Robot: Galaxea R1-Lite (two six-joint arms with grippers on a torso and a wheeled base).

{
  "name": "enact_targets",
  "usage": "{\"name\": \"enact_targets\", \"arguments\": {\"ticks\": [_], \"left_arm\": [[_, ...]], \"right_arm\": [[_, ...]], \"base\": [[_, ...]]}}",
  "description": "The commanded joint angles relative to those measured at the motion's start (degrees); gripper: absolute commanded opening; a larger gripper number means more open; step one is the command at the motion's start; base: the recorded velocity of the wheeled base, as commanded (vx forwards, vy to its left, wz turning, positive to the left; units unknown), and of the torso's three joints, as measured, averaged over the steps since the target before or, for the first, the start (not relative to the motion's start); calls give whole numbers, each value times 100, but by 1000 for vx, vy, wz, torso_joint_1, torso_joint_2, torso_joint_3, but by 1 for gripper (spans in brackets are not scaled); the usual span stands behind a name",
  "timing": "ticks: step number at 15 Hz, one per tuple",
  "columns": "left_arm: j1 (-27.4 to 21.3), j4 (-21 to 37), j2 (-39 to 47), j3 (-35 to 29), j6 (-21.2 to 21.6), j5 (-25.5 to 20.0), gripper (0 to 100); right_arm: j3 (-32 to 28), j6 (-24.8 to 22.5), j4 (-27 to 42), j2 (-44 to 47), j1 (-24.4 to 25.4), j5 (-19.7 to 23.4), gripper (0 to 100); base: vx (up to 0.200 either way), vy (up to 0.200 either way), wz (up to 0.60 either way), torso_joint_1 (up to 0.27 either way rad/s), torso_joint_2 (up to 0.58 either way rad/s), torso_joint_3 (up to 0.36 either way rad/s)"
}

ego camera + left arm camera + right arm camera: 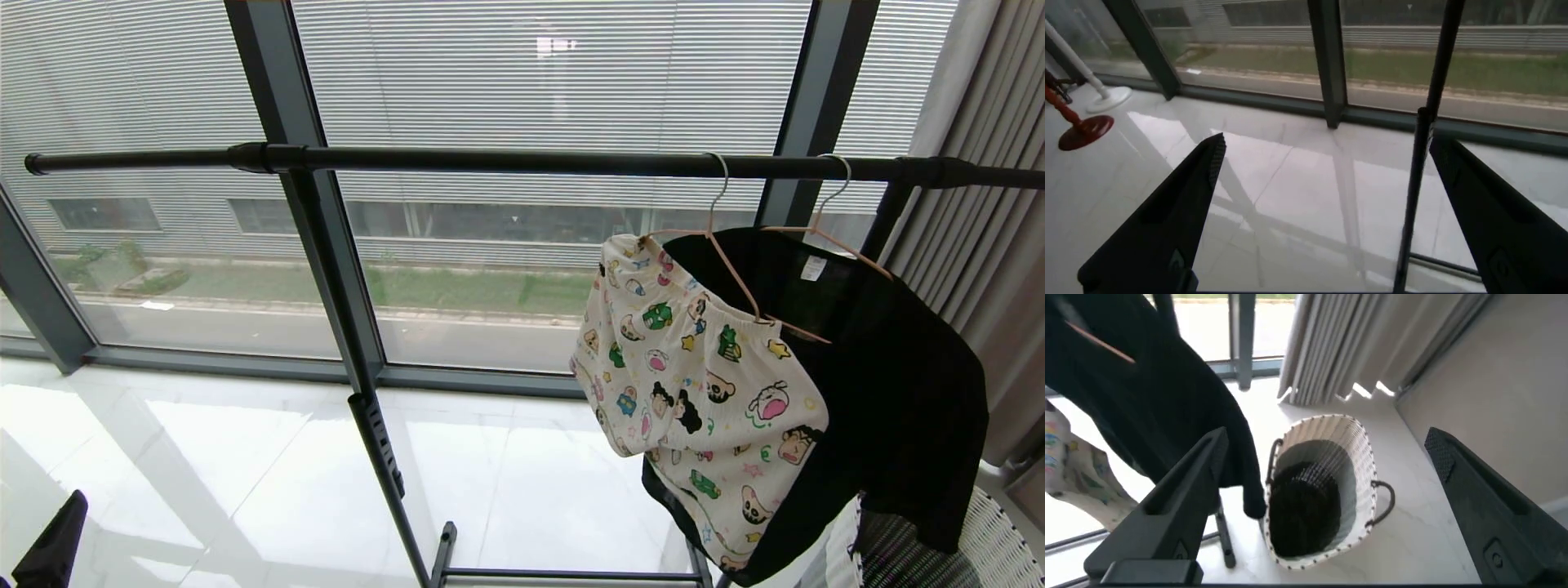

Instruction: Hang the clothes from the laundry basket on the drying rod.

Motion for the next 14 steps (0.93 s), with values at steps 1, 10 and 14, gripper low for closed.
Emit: {"name": "enact_targets", "arguments": {"ticks": [1, 10, 14], "left_arm": [[245, 445, -1533, 302, -19, 318, 100], [333, 2476, -3536, 302, 262, 555, 100], [333, 2484, -3536, 302, 192, 19, 100]], "right_arm": [[1498, -9, -82, -2269, -134, 434, 100], [4258, -439, -1840, -4300, 6, 1330, 100], [4266, -404, -1805, -4300, 6, 1330, 100]], "base": [[0, 0, 0, 0, 0, 0], [0, 0, 0, 0, 0, 0], [0, 0, 0, 0, 0, 0]]}}
